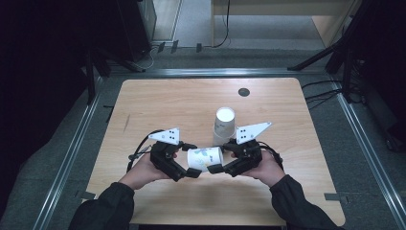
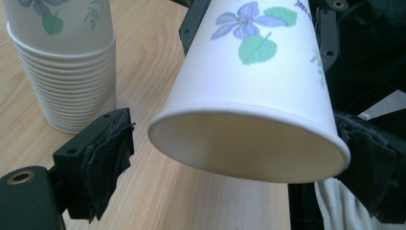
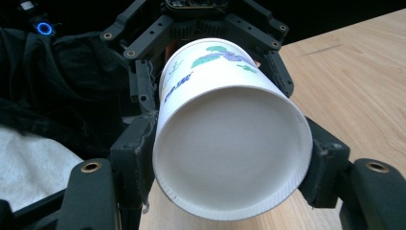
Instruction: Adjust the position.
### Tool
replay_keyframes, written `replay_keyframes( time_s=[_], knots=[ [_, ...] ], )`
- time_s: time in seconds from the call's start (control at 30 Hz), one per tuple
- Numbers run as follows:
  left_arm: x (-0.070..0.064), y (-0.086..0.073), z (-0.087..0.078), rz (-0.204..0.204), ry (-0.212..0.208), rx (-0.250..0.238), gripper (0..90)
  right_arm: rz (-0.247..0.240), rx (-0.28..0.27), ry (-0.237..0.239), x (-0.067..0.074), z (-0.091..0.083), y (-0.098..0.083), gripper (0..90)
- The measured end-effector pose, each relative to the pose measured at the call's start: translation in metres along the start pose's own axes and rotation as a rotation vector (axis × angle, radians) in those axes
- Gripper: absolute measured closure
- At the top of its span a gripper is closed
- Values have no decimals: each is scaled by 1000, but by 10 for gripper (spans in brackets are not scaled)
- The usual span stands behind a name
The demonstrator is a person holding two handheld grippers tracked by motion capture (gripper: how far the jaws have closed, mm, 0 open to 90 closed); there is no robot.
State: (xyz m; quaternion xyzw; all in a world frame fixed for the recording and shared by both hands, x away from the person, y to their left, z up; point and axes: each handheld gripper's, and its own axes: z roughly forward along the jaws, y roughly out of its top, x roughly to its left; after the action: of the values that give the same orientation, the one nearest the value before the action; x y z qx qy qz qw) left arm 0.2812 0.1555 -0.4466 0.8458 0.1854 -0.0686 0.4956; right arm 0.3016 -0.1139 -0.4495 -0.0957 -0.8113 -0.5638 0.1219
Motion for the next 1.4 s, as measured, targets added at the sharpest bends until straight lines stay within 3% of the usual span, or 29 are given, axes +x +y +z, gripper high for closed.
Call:
replay_keyframes(
  time_s=[0.07,0.1,0.3,0.37,0.8,1.03,1.2,1.3,1.4],
  knots=[
    [-1,-2,1,7,2,1,84,4,5,9,-1,2,0,332],
    [-2,-3,1,8,-6,-6,136,2,7,10,-1,3,1,333],
    [-2,-5,1,6,0,-16,156,1,8,21,-3,7,2,333],
    [-2,-6,0,6,-5,-16,201,5,8,23,-3,7,3,333],
    [-1,-5,-1,8,2,13,234,16,19,25,-4,9,3,326],
    [-1,-5,-4,4,5,17,237,6,26,1,-4,9,2,270],
    [0,-1,-13,-4,18,10,236,-19,64,-36,-5,5,0,230],
    [-1,4,-16,9,47,45,236,-21,87,-60,-5,1,-2,230],
    [0,9,-15,15,48,60,236,-24,130,-93,-5,-3,-5,230]
  ],
)
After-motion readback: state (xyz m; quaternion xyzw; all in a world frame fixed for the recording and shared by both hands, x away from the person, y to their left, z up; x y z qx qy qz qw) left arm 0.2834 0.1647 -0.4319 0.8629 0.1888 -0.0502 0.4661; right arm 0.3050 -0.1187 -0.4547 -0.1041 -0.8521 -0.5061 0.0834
